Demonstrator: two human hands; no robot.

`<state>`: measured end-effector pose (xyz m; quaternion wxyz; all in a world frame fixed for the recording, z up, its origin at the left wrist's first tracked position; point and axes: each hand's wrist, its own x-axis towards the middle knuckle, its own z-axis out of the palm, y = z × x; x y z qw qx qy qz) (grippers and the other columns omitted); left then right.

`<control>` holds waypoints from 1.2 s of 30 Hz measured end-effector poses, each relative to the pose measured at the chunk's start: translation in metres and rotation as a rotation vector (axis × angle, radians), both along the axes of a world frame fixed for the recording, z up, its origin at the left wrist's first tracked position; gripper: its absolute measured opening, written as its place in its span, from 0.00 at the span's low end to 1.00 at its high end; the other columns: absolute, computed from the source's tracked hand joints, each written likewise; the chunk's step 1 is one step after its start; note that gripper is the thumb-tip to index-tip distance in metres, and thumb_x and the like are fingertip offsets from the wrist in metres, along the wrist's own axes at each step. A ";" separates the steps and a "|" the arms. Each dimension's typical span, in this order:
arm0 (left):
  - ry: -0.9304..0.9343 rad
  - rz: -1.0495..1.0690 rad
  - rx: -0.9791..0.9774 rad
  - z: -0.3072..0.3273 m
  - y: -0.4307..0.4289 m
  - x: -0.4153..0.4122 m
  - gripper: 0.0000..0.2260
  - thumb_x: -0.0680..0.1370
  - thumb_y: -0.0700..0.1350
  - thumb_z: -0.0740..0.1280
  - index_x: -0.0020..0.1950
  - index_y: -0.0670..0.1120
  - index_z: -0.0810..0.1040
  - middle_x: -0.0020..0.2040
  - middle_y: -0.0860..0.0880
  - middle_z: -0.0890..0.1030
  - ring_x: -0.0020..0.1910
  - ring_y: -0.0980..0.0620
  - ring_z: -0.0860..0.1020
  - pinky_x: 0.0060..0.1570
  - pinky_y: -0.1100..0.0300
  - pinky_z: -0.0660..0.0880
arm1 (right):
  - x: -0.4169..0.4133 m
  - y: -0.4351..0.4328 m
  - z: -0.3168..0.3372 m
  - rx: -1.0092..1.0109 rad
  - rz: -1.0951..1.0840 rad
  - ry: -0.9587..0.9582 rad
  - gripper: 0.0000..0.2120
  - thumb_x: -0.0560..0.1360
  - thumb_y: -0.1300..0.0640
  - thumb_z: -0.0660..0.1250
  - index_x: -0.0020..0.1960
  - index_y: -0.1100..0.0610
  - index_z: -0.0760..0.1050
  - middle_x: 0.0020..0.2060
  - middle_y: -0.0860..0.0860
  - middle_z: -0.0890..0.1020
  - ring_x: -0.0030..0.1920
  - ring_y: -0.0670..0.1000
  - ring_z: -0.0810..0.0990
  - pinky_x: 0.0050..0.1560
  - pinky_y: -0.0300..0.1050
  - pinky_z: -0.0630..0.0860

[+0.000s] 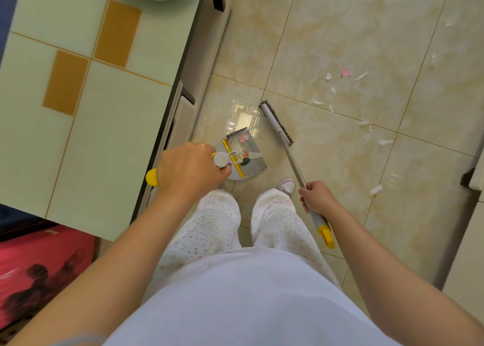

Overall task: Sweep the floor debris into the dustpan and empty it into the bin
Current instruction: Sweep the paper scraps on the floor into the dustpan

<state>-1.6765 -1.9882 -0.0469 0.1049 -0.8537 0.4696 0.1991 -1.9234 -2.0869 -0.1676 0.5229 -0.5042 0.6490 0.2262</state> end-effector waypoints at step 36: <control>0.025 -0.043 -0.104 0.013 -0.046 -0.045 0.21 0.72 0.63 0.66 0.31 0.46 0.78 0.24 0.52 0.69 0.25 0.49 0.69 0.25 0.65 0.59 | -0.087 -0.060 0.052 0.175 -0.675 -0.088 0.07 0.79 0.64 0.60 0.42 0.66 0.69 0.34 0.59 0.72 0.28 0.51 0.66 0.19 0.33 0.67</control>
